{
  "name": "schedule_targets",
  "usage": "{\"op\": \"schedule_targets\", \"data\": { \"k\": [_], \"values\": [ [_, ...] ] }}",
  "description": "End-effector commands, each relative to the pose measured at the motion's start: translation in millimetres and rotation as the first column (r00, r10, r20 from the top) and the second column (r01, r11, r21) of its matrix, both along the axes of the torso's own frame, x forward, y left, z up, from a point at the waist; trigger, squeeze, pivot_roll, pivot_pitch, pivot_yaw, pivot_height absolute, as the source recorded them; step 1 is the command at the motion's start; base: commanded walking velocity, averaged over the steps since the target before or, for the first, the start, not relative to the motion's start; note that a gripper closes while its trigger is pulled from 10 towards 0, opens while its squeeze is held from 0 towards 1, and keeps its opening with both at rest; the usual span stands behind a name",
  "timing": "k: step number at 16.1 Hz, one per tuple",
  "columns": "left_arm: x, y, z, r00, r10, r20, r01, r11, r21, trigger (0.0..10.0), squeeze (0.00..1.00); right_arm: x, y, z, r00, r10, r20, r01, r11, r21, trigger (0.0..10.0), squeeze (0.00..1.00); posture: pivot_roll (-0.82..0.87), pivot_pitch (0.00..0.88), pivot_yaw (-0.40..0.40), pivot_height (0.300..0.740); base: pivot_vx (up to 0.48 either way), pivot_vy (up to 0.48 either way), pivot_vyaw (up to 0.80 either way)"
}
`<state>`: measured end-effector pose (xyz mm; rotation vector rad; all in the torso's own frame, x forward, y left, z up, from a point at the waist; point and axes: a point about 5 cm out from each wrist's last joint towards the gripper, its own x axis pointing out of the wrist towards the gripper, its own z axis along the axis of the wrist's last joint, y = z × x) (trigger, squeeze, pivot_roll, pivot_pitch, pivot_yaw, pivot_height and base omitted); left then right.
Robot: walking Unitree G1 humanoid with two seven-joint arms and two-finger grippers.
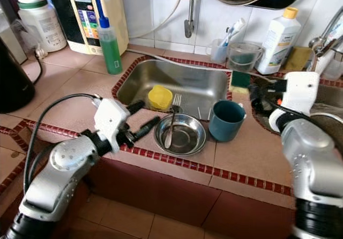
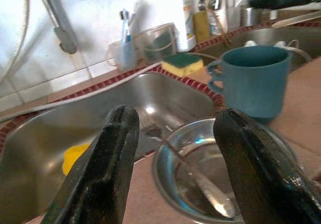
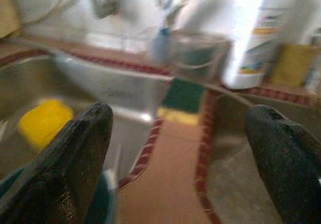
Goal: Kitchen organization
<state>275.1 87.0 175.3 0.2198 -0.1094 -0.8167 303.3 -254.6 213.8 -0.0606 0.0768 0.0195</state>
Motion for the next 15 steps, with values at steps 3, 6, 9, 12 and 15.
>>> {"op": "schedule_targets", "data": {
  "k": [3,6,9,12,15],
  "values": [
    [-7.8,-7.0,1.6,1.000,-0.028,0.008,0.028,0.999,0.024,10.0,0.00,1.2,12.9,6.3,0.990,0.121,-0.067,-0.120,0.992,0.026,10.0,0.00,-0.09,0.000,-0.034,0.732,0.000,0.000,0.00],
    [-15.6,-11.8,-0.5,0.998,-0.051,0.021,0.050,0.998,0.048,10.0,0.00,3.9,11.2,-2.9,0.975,0.156,-0.161,-0.150,0.988,0.046,10.0,0.00,-0.08,0.000,-0.045,0.732,0.000,0.000,0.00],
    [-16.3,-11.7,0.0,0.998,-0.047,0.028,0.046,0.997,0.054,10.0,0.00,9.2,4.3,-6.0,0.967,0.134,-0.218,-0.122,0.990,0.069,10.0,0.00,-0.08,0.000,-0.051,0.732,0.000,0.000,0.00],
    [-15.6,-8.5,0.6,0.999,-0.024,0.028,0.022,0.999,0.049,10.0,0.00,9.1,-4.5,-0.9,0.970,0.103,-0.222,-0.087,0.993,0.080,10.0,0.00,-0.07,0.000,-0.054,0.732,0.000,0.000,0.00],
    [-15.6,-8.5,0.6,0.999,-0.024,0.028,0.022,0.999,0.049,10.0,0.00,9.1,-4.5,-0.9,0.970,0.103,-0.222,-0.087,0.993,0.080,10.0,0.00,-0.07,0.000,-0.054,0.732,0.000,0.000,0.00]
  ]
}}
